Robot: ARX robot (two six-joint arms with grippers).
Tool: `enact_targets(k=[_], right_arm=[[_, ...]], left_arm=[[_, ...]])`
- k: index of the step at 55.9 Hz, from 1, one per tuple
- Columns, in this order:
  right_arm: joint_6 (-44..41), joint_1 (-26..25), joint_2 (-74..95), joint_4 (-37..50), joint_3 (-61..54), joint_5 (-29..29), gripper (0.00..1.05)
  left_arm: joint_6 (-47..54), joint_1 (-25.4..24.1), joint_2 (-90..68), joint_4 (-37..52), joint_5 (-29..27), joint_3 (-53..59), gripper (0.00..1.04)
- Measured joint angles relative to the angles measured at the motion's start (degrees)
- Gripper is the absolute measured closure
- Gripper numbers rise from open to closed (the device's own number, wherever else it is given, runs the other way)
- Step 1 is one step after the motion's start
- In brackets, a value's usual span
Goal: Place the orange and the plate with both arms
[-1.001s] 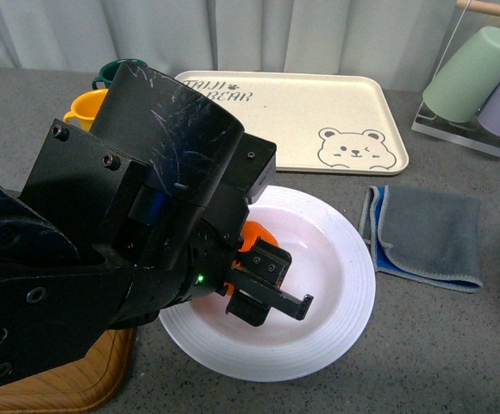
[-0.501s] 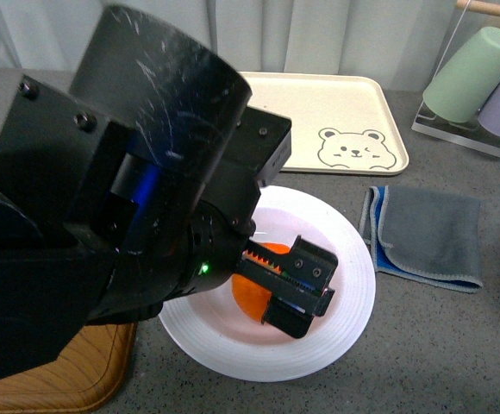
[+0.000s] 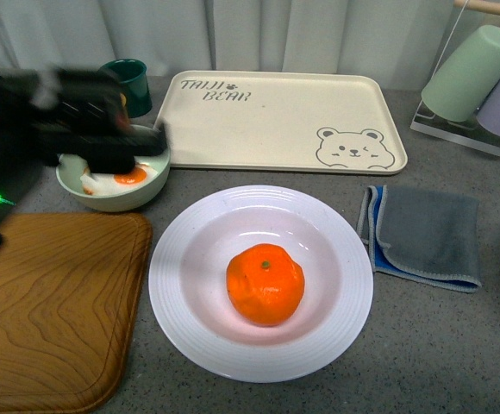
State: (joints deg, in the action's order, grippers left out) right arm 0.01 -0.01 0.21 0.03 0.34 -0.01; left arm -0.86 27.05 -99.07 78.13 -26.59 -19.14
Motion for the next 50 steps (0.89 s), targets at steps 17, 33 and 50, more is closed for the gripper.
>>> enact_targets(k=[17,33,50], right_arm=[[0.0,0.0,0.0,0.0,0.0,-0.1,0.09],[0.0,0.0,0.0,0.0,0.0,-0.1,0.09],[0.0,0.0,0.0,0.0,0.0,-0.1,0.09]], left_arm=[[0.4,-10.3,20.2,-6.8,10.4,12.9,1.01],[0.4,-16.7,40.3,-23.9,16.5,16.6,1.01],[0.5,-21.0,57.1,-37.8,20.7,18.0,1.01]])
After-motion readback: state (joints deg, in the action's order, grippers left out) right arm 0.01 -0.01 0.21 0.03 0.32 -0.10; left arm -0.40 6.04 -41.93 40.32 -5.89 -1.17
